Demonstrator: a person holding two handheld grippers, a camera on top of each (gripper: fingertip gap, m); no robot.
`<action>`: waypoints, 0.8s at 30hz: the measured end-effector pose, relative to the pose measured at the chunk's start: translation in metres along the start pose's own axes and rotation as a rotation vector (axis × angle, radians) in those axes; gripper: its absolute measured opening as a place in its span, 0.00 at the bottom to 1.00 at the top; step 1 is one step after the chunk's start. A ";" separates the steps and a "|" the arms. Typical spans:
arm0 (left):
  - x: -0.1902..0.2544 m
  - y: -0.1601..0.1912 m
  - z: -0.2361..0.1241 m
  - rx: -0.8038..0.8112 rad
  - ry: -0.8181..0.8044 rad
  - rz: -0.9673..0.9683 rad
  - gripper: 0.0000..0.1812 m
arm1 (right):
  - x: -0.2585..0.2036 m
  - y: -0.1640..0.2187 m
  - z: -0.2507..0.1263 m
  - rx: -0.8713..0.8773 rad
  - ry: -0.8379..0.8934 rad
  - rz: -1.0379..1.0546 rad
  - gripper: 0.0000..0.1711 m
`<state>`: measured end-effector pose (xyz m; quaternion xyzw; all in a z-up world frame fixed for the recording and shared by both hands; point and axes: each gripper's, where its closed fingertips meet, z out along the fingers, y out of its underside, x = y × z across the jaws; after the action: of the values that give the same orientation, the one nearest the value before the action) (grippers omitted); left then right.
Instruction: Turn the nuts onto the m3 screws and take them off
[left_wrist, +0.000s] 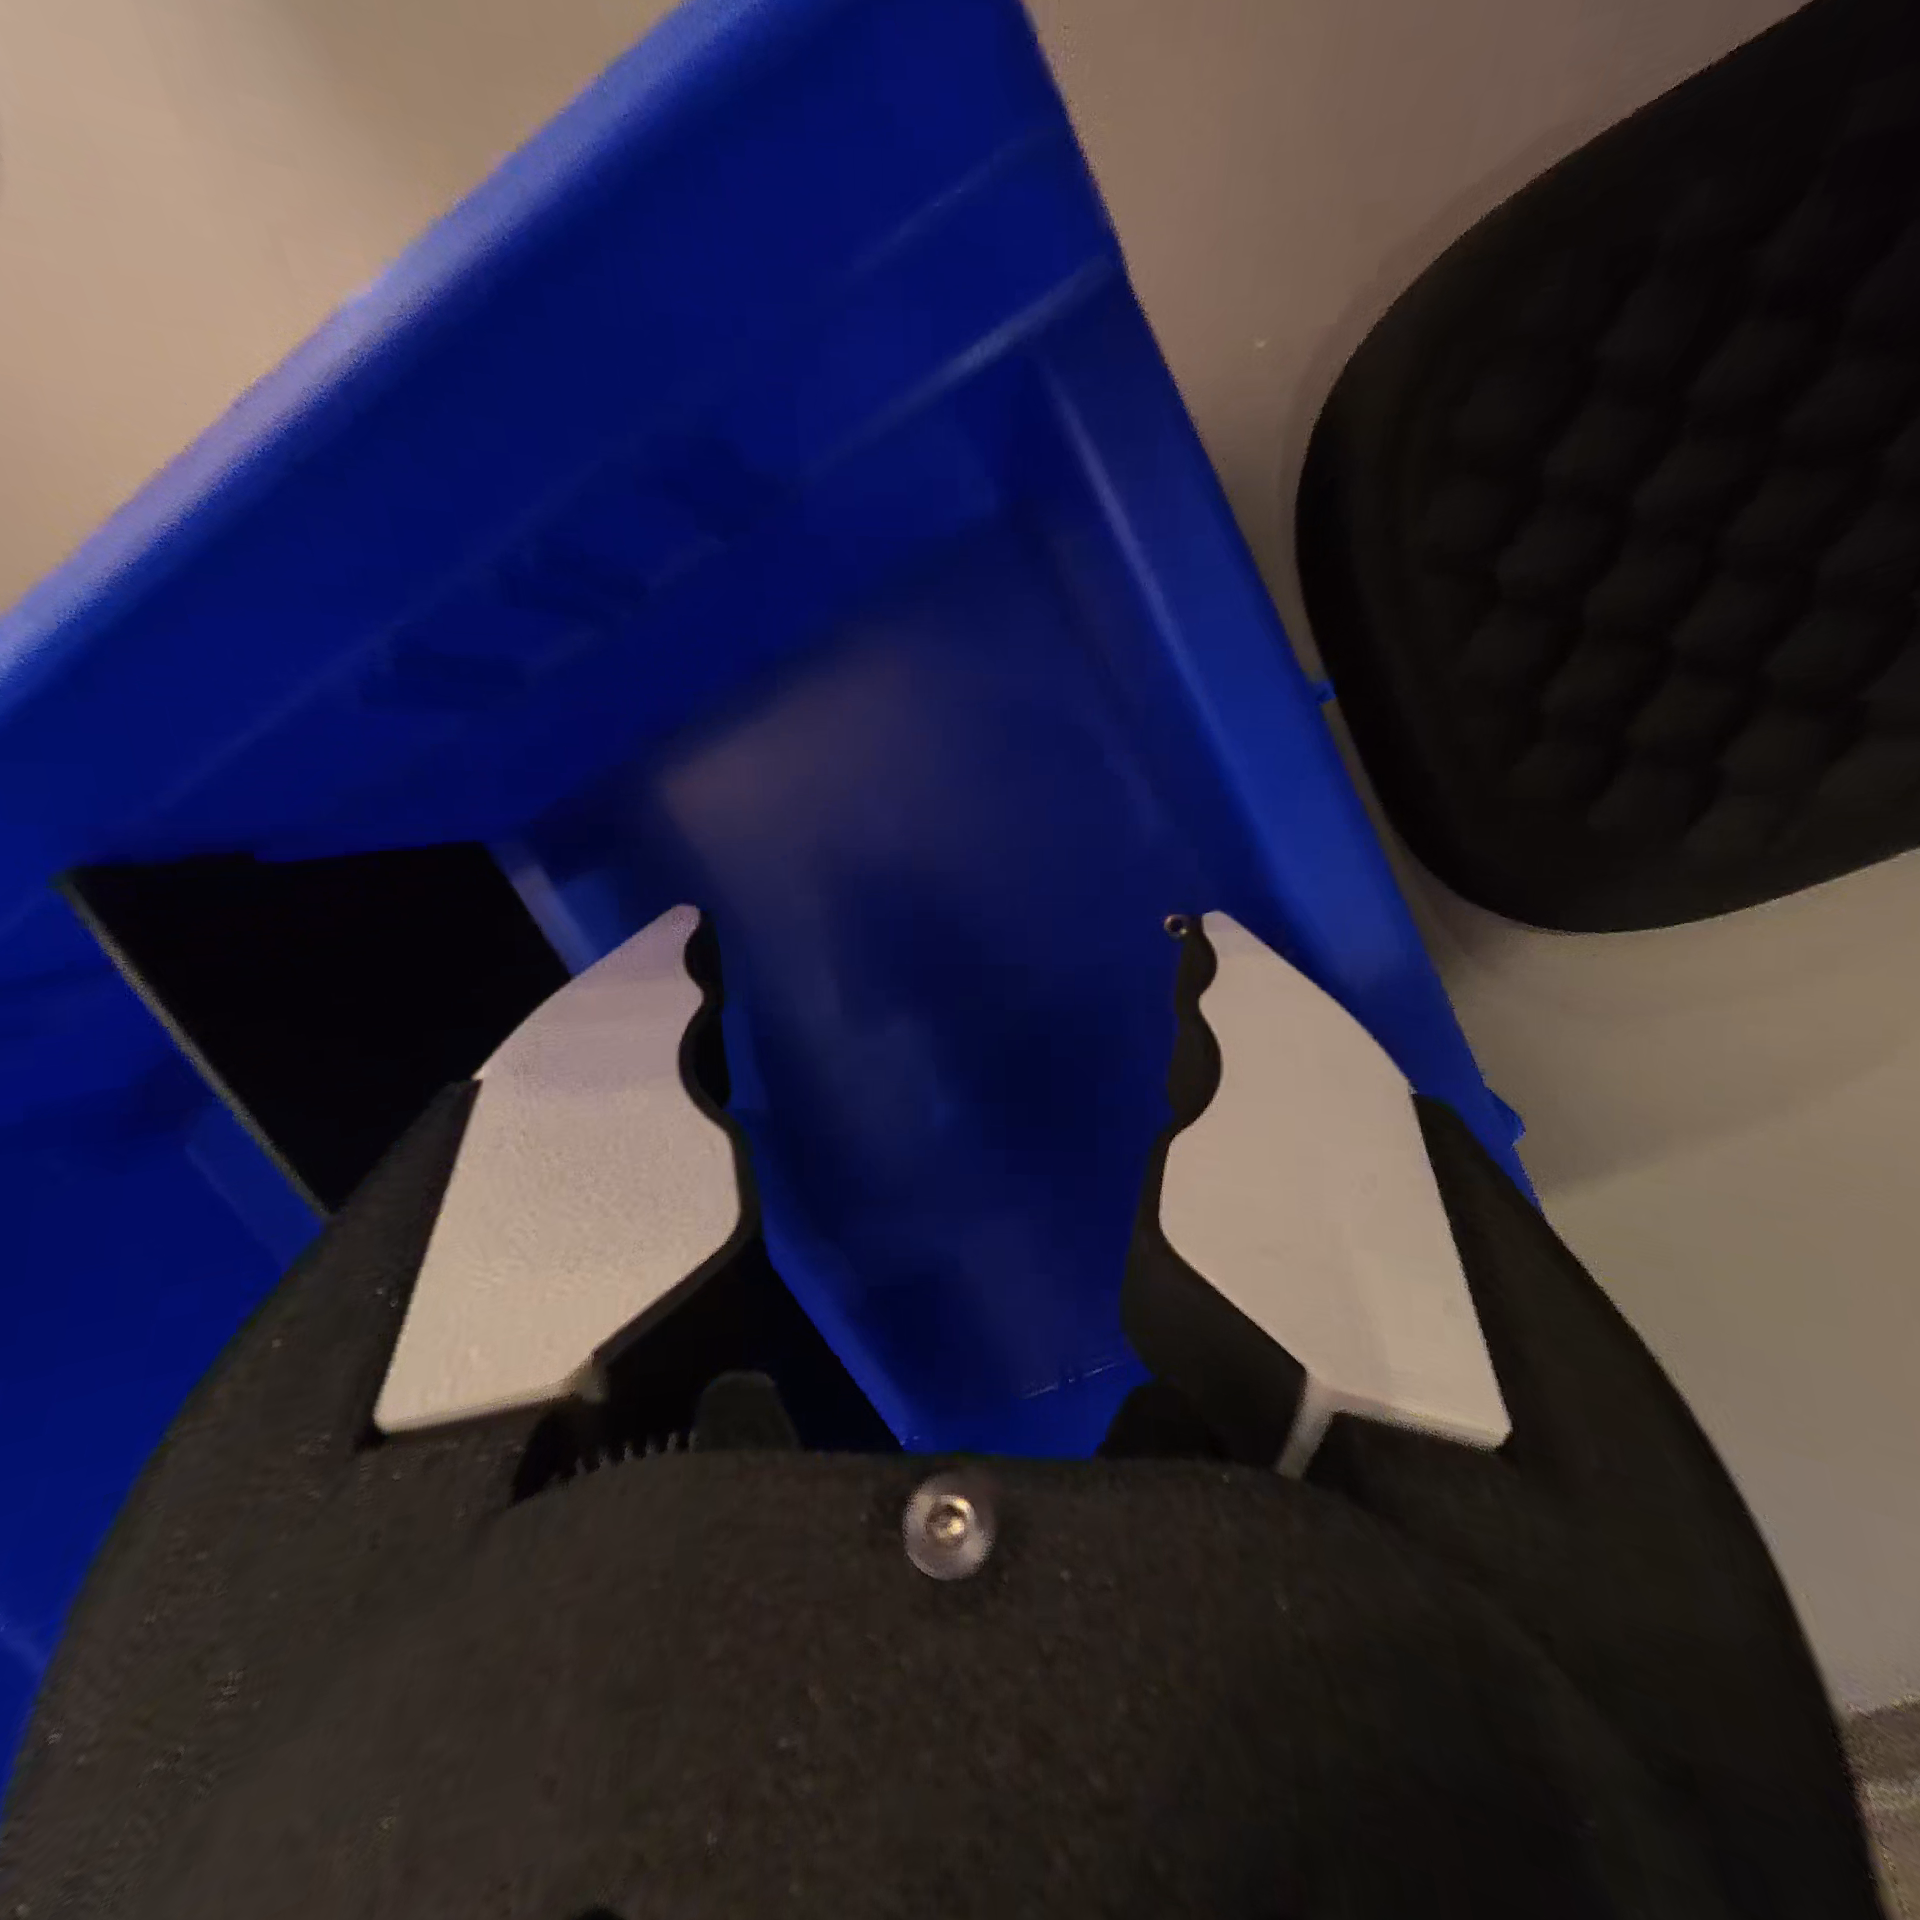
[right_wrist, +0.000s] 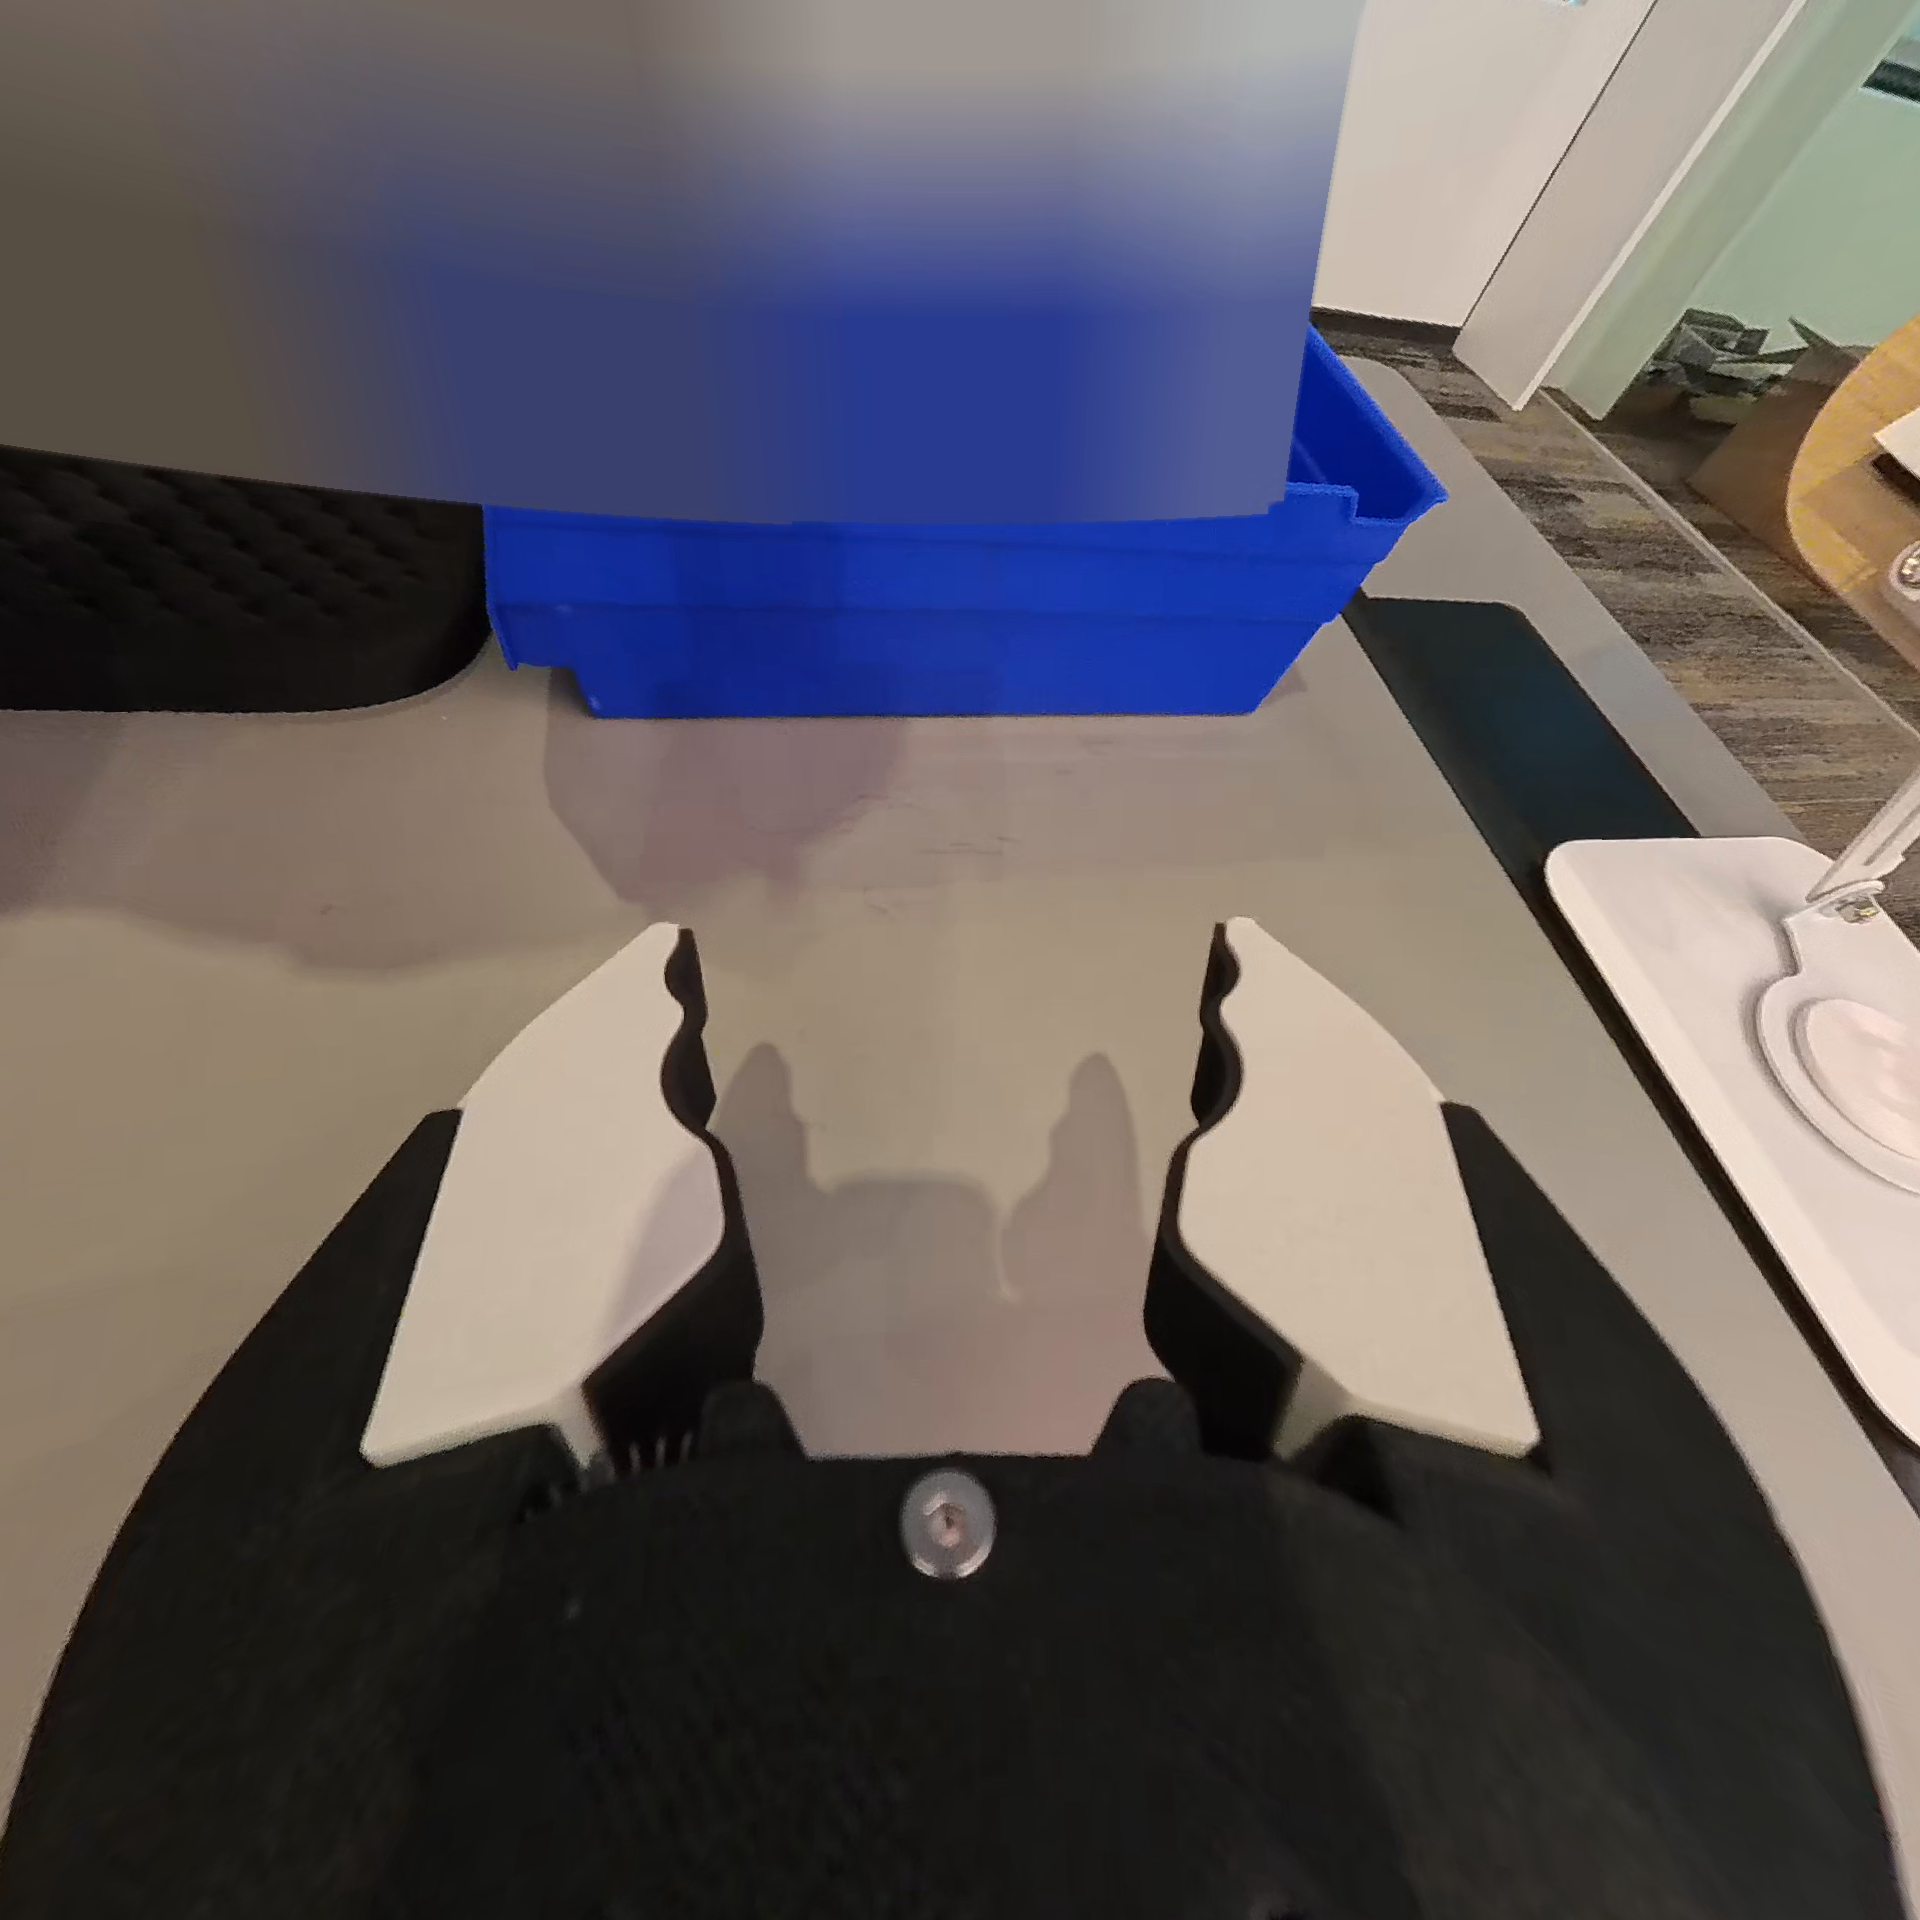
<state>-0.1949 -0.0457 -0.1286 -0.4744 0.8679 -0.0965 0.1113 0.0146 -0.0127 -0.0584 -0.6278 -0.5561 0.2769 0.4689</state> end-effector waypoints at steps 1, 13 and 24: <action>0.002 0.002 0.003 -0.009 0.016 0.007 0.47 | 0.000 0.000 0.000 0.003 -0.002 0.003 0.54; 0.006 0.007 0.022 0.010 0.048 0.044 0.45 | -0.002 0.003 0.001 -0.002 -0.023 -0.002 0.54; -0.016 0.011 0.021 0.045 -0.017 -0.125 0.42 | -0.004 0.005 0.001 -0.020 -0.031 -0.020 0.55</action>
<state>-0.1894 -0.0278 -0.1501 -0.5258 0.8332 -0.1187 0.1233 0.0150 -0.0159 -0.0641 -0.6226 -0.5723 0.2763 0.4565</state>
